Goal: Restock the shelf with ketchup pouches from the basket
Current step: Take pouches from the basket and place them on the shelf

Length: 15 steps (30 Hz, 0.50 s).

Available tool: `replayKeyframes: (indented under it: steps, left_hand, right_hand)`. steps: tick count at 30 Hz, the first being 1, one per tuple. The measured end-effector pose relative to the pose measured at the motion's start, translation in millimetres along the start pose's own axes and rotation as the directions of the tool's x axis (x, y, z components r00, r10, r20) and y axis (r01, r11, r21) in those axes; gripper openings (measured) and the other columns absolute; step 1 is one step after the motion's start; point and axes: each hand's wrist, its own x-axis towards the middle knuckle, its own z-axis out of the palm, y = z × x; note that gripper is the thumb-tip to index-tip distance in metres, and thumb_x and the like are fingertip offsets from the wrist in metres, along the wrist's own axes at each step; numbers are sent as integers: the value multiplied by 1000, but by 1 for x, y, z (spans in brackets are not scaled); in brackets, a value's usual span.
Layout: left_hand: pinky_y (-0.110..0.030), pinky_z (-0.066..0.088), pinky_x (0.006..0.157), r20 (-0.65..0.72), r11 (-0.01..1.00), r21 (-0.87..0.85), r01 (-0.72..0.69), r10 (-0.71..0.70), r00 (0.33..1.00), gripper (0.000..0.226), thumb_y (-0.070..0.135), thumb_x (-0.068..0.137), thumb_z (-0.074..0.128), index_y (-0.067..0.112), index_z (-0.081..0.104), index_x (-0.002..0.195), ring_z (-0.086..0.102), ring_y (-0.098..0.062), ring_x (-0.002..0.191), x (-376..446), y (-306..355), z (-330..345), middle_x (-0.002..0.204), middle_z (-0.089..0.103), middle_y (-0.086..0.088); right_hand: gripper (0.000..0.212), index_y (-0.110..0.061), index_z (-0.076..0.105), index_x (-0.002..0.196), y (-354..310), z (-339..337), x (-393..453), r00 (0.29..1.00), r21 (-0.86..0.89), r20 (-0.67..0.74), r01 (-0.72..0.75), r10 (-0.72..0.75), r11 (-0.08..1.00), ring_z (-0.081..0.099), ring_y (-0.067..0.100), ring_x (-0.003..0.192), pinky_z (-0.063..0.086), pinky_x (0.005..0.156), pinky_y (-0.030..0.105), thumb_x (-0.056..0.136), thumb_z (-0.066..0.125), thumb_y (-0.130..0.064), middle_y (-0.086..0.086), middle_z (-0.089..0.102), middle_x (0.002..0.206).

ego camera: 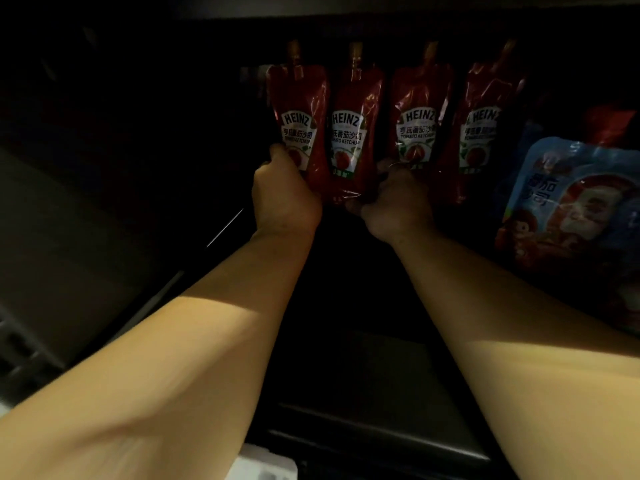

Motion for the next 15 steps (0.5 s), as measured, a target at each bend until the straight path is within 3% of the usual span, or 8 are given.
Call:
replayKeyframes:
  steps: [2,5,9,12,15]
  left_hand:
    - [-35,56,95,29,1000,-14,4,-3,1000,54,15,84,79,9,50,130,65,-25,112,-4,1,-4,124,63,-11]
    - [-26,48,91,84,999,-51,7,-2,996,61,21,80,82,13,48,130,60,-25,116,-13,0,-17,126,60,-11]
    - [-23,40,82,126,997,-69,-25,33,992,36,21,86,72,13,55,117,62,-24,111,-32,-12,-46,118,66,-7]
    - [-18,37,82,253,996,-91,-9,32,967,23,12,88,65,17,60,110,62,-16,104,-43,-25,-62,104,64,4]
    - [-10,29,74,281,997,-70,-45,63,958,19,10,87,63,11,66,105,61,-22,104,-49,-25,-66,105,66,-4]
  right_hand:
    - [73,-19,47,141,0,-4,-5,1000,17,-6,-21,21,1000,58,19,122,52,97,29,78,82,-10,3,59,136]
    - [59,-19,53,134,-1,-14,-17,996,-56,-79,-32,28,998,61,10,96,45,65,11,80,71,-1,3,64,119]
    - [35,-12,68,115,-4,-32,-46,968,-139,-247,-81,44,987,64,26,109,40,78,14,81,64,-4,10,69,118]
    - [15,-12,67,98,-5,-46,-66,968,-273,-243,-132,65,953,61,34,114,47,88,26,85,62,-7,17,66,120]
    - [28,3,66,114,-10,-58,-98,968,-362,-251,-87,-7,928,59,37,116,43,94,32,88,61,-4,21,66,120]
